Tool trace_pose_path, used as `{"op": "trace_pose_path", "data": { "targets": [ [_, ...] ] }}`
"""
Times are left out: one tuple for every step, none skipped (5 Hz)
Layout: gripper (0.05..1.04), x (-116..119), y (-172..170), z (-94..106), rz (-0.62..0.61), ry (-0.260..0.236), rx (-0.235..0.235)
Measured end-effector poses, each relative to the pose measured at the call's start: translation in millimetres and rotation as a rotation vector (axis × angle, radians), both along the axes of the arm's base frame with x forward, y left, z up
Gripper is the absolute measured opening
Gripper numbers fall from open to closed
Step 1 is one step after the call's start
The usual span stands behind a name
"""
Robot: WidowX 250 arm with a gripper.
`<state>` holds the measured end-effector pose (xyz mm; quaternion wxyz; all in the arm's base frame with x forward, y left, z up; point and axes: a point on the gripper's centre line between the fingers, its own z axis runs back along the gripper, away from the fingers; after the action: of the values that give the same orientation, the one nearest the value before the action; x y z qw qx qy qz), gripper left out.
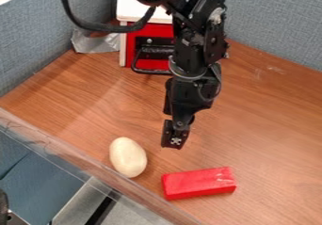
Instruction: Open the drawer
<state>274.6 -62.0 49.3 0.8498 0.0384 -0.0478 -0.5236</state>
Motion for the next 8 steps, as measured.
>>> {"op": "trace_pose_path", "data": {
  "targets": [
    [0.999, -3.8, 0.9, -7.0, -0.005, 0.024, 0.006],
    [0.999, -1.1, 12.3, -11.8, -0.020, -0.005, 0.005],
    [0.999, 5.1, 20.1, -5.7, -0.030, -0.050, -0.009],
    [0.999, 11.1, 27.1, -2.8, -0.013, -0.083, -0.011],
    [0.999, 21.8, 29.5, 0.9, 0.067, -0.126, -0.017],
    [0.999, 36.9, 24.7, 2.1, 0.157, -0.136, -0.031],
    [0.999, 50.7, 14.4, -0.1, 0.178, -0.136, -0.028],
    [0.999, 65.9, 10.5, 4.4, 0.209, -0.149, -0.046]
  ]
}}
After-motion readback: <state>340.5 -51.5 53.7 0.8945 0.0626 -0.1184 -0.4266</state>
